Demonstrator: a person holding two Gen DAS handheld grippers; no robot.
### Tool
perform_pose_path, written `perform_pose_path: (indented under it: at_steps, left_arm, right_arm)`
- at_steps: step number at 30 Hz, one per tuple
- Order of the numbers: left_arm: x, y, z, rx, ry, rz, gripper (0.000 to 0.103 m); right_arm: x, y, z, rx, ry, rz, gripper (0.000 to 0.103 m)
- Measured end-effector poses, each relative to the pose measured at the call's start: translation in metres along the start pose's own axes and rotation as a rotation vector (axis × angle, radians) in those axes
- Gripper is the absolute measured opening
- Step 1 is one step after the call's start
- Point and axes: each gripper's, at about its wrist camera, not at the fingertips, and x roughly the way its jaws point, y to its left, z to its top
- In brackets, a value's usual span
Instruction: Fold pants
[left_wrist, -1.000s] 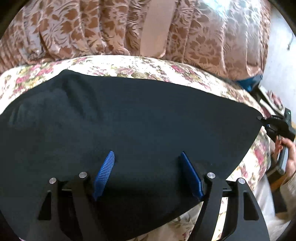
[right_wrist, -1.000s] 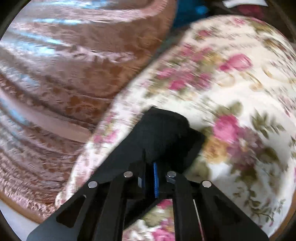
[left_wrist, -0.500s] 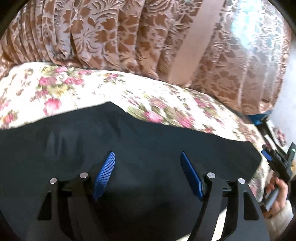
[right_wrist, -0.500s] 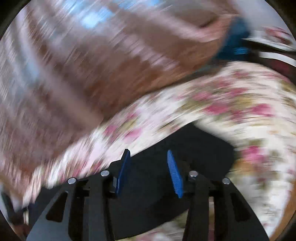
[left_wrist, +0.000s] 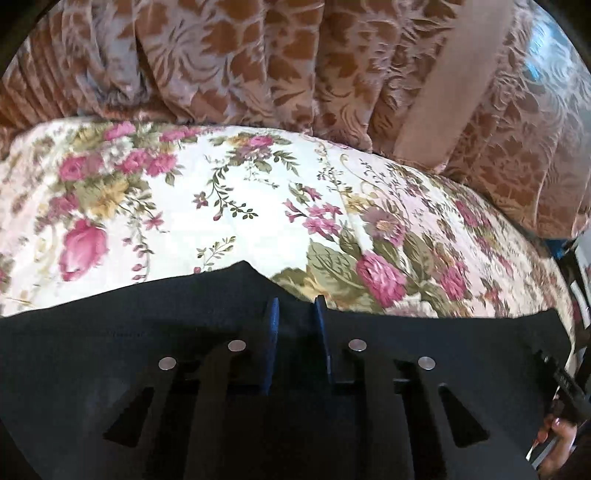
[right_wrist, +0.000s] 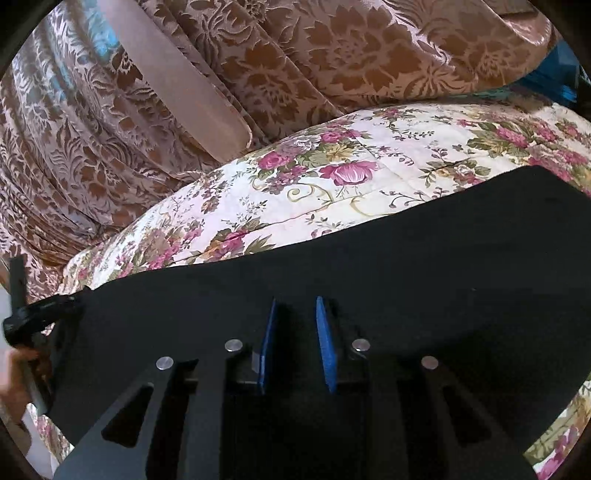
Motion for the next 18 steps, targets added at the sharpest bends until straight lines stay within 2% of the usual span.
perform_pose_path:
  at_steps: [9,12,13,14,15,16,18]
  left_arm:
    - [0.003,0.01,-0.005,-0.04,-0.062,-0.065,0.02]
    - [-0.008,0.008,-0.01,-0.045,-0.088,-0.071,0.023]
    - [-0.016,0.005,-0.015,-0.052,-0.091,-0.076,0.039]
    - [-0.021,0.003,-0.02,-0.055,-0.094,-0.081,0.058]
    - [-0.028,0.0,-0.026,-0.052,-0.11,-0.085,0.065]
    - [-0.038,-0.004,-0.034,-0.036,-0.142,-0.092,0.072]
    - [-0.052,-0.011,-0.049,0.001,-0.176,-0.089,0.072]
  right_arm:
    - [0.001,0.002,-0.001,-0.004,-0.005,0.009,0.023]
    - [-0.003,0.0,0.002,0.013,-0.001,0.047,0.031]
    - [-0.007,0.001,0.003,0.017,-0.004,0.048,0.034]
    - [-0.014,0.003,0.004,0.015,-0.022,0.053,0.048]
    - [-0.027,0.007,0.004,0.0,-0.067,0.059,0.061]
    - [-0.036,0.01,0.003,-0.016,-0.093,0.055,0.062]
    - [-0.053,0.01,0.003,-0.033,-0.122,0.038,0.062]
